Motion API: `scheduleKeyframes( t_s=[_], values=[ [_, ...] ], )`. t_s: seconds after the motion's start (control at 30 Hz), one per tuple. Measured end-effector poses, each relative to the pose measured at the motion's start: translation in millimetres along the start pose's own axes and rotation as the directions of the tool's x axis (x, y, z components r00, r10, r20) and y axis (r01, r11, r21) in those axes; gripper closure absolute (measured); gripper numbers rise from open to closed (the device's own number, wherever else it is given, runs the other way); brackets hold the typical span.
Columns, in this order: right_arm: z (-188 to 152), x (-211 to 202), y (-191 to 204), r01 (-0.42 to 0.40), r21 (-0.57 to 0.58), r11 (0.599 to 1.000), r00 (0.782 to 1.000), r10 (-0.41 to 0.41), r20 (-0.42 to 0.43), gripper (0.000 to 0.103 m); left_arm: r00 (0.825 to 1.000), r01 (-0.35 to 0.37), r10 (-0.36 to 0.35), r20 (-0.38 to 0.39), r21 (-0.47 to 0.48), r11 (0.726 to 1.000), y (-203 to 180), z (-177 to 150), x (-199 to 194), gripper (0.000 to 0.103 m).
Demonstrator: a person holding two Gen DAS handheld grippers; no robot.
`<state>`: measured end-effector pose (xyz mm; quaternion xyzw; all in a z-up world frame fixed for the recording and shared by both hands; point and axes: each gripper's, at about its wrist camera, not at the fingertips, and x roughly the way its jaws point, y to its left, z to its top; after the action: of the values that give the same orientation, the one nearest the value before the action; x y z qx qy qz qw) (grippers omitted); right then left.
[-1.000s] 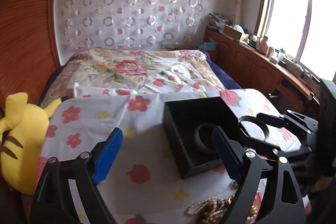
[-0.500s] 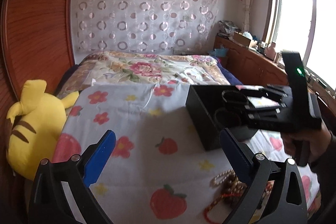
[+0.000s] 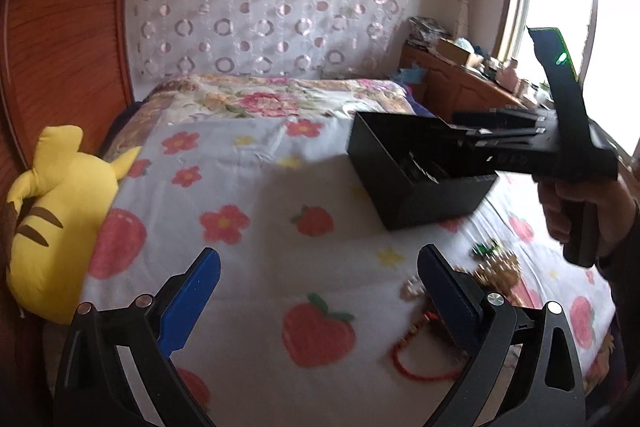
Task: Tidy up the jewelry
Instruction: 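Lower the silver bangle into the black box and open the right tool, then grasp the red-string bead bracelet with the left tool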
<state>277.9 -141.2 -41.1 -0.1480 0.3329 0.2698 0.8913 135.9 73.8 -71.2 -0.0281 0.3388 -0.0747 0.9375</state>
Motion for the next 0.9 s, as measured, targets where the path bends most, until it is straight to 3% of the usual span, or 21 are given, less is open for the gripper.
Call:
scheduleKeyframes(
  t_s=[0.23, 0.37, 0.57, 0.9],
  values=[
    [-49.1, -52.3, 0.5, -0.037, 0.012, 0.999, 0.999, 0.037, 0.011, 0.040, 0.996, 0.072, -0.071, -0.055, 0.015, 0.997, -14.8, -26.6, -6.3, 0.009],
    [-88.4, -71.6, 6.2, -0.052, 0.025, 0.998, 0.999, 0.052, -0.004, 0.040, 0.988, 0.112, -0.108, -0.109, 0.032, 0.993, -23.1, -37.9, -4.1, 0.031],
    [-129.1, -80.5, 15.1, -0.076, 0.065, 0.995, 0.997, 0.078, -0.028, 0.040, 0.978, 0.137, -0.124, -0.168, 0.067, 0.988, -34.8, -44.1, 4.1, 0.053],
    [-158.2, -84.1, 23.2, -0.082, 0.093, 0.992, 0.996, 0.086, -0.038, 0.040, 0.972, 0.112, -0.083, -0.221, 0.121, 0.986, -43.5, -38.0, 22.5, 0.060]
  ],
)
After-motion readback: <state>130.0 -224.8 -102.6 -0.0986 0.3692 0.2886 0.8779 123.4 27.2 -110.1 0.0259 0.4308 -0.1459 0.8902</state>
